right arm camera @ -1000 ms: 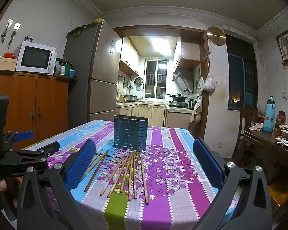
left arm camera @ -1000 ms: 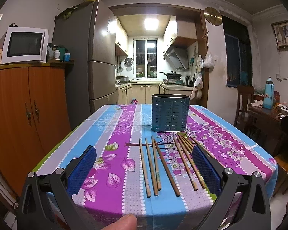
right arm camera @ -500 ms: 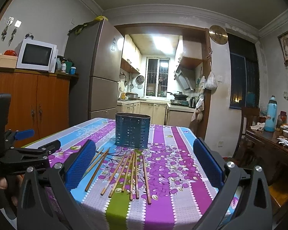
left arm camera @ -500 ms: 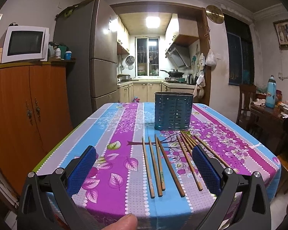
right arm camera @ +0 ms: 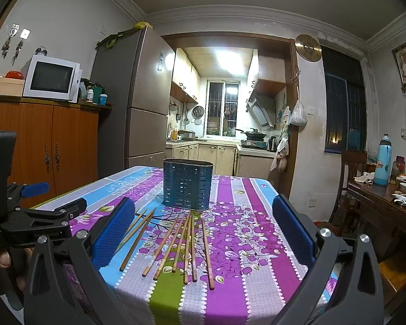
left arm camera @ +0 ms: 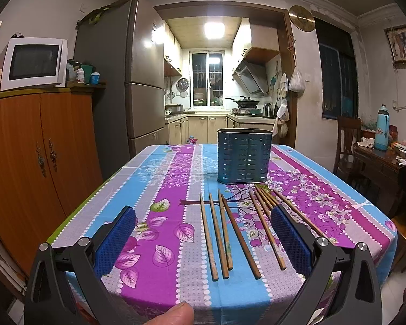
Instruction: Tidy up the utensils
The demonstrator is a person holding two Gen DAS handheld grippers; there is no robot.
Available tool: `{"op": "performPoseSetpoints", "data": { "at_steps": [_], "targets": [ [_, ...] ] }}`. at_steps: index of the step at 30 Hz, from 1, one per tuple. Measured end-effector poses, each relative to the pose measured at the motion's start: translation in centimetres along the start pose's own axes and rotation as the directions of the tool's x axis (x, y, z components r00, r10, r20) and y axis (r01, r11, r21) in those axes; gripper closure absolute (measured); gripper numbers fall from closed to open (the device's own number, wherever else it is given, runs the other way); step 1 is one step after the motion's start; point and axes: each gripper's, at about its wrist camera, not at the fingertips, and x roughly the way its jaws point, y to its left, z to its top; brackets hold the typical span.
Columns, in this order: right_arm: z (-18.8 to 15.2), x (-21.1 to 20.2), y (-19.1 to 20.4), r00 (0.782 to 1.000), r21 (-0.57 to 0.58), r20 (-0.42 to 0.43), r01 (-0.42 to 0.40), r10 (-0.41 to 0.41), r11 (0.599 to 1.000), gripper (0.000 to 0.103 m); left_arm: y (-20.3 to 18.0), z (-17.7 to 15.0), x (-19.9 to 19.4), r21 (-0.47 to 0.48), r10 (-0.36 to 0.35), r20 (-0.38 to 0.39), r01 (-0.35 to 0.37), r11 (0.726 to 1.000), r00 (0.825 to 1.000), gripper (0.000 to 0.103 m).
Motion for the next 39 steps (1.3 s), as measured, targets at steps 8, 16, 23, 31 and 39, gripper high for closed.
{"op": "performPoseSetpoints", "data": {
  "at_steps": [8, 16, 23, 31, 39],
  "targets": [
    [-1.9, 0.8, 0.5, 0.992, -0.019, -0.068, -0.107, 0.106, 0.994, 0.025, 4.4, -0.4, 1.0, -0.016, 0.064, 0.023, -0.064, 0.998, 0.998, 0.003],
    [-8.8, 7.1, 4.2, 0.919, 0.037, -0.308, -0.248, 0.247, 0.968, 0.081, 9.5, -4.1, 4.3, -0.079, 0.080, -0.086, -0.087, 0.993, 0.993, 0.004],
    [-11.1, 10.4, 5.0, 0.904, 0.030, -0.371, -0.214, 0.210, 0.976, 0.087, 8.2, -6.3, 5.8, -0.045, -0.009, -0.135, 0.003, 0.999, 0.991, 0.020],
    [-11.0, 10.4, 5.3, 0.915, 0.017, -0.365, -0.179, 0.173, 0.984, 0.095, 5.4, -8.2, 6.6, -0.001, -0.122, -0.151, 0.123, 0.992, 0.981, 0.056],
    [-11.1, 10.9, 5.2, 0.914, 0.016, -0.363, -0.187, 0.180, 0.982, 0.095, 2.6, -8.5, 5.5, 0.035, -0.247, -0.136, 0.254, 0.966, 0.959, 0.063]
  ]
}}
